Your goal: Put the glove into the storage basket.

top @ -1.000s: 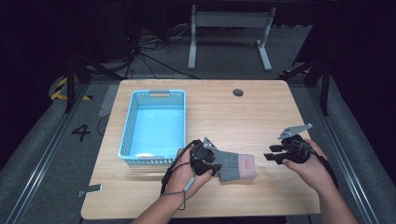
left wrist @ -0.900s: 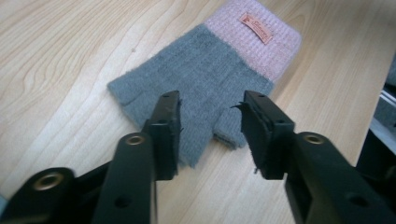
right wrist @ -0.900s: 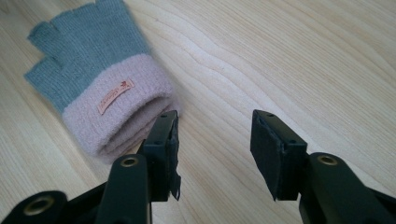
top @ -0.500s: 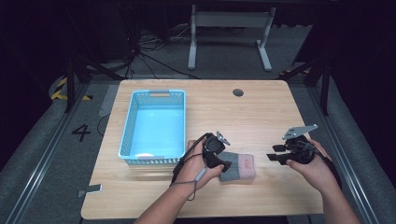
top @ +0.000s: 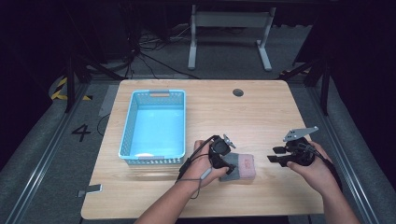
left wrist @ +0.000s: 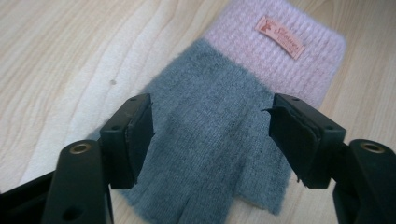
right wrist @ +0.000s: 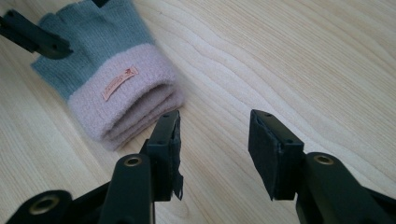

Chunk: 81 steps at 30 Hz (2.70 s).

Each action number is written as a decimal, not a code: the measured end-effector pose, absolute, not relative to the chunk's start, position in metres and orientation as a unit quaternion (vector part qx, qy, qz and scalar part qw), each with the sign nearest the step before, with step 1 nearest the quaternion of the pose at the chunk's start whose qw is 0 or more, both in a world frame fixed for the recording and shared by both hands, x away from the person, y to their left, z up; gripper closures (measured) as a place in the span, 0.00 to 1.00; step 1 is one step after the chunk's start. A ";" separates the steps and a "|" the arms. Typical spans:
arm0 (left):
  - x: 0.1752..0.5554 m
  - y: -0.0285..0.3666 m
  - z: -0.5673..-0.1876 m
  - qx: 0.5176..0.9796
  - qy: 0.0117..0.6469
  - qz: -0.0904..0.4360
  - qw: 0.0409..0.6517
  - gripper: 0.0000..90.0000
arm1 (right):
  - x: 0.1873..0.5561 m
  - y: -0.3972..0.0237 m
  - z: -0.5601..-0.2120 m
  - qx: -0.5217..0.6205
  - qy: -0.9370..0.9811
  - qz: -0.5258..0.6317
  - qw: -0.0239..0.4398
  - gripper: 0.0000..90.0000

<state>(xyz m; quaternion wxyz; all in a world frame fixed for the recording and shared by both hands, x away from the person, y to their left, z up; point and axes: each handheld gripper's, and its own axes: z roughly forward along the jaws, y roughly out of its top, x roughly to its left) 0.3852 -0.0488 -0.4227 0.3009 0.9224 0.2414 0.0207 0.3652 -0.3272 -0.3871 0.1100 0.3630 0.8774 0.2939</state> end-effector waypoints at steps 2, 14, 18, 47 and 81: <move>0.386 -0.051 -0.425 0.925 0.240 0.023 0.295 0.33 | 0.365 -0.328 -0.387 0.363 0.877 0.295 0.110 0.60; 0.388 -0.058 -0.438 0.931 0.243 0.030 0.270 0.29 | 0.364 -0.327 -0.390 0.365 0.877 0.293 0.111 0.57; 0.386 -0.061 -0.440 0.935 0.235 0.042 0.260 0.25 | 0.364 -0.327 -0.389 0.365 0.876 0.296 0.110 0.57; 0.373 -0.066 -0.438 0.940 0.218 0.054 0.258 0.64 | 0.364 -0.330 -0.389 0.373 0.870 0.302 0.111 0.56; 0.374 -0.003 -0.357 0.908 0.242 0.056 0.337 0.79 | 0.383 -0.325 -0.389 0.366 0.872 0.308 0.103 0.56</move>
